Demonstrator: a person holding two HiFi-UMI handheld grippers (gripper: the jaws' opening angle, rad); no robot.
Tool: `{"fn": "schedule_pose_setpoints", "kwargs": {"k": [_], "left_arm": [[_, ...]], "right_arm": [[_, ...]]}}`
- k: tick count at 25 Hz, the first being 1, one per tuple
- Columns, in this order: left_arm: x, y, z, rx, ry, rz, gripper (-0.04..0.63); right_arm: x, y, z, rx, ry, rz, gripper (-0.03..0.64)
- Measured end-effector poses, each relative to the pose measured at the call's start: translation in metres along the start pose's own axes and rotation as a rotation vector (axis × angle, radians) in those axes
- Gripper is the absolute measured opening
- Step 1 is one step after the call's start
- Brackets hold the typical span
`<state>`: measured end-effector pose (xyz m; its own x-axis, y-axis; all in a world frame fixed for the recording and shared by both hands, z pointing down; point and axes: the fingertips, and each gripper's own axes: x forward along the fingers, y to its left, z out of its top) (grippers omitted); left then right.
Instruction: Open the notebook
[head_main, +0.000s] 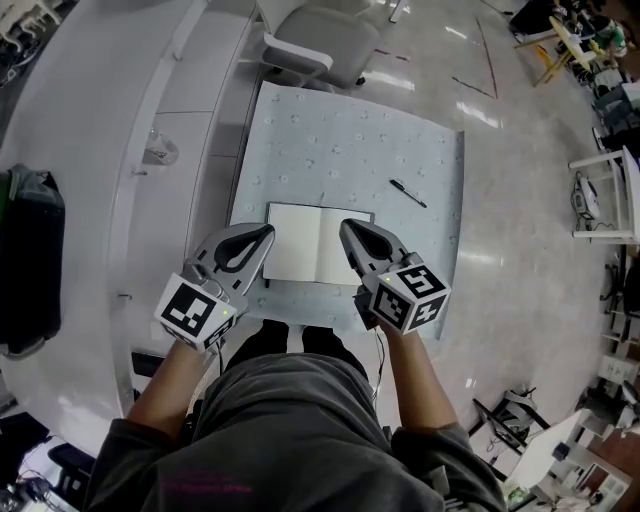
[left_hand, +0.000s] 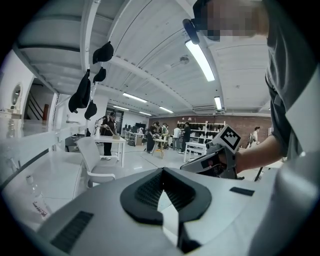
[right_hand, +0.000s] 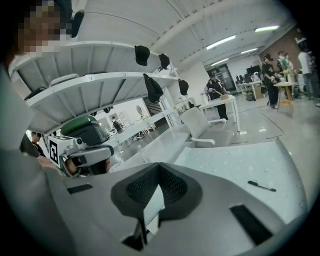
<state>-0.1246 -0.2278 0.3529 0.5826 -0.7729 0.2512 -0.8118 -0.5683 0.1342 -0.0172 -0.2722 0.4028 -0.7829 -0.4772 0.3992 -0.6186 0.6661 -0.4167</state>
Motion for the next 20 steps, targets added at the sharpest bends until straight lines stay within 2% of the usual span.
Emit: {"fn": "schedule_pose_setpoints", "kwargs": {"k": [20], "left_arm": [[0.008,-0.022,0.024,0.061,-0.022,-0.080,0.000]], "right_arm": [[-0.044,0.009,0.012,-0.007,-0.063,-0.054,0.003]]}}
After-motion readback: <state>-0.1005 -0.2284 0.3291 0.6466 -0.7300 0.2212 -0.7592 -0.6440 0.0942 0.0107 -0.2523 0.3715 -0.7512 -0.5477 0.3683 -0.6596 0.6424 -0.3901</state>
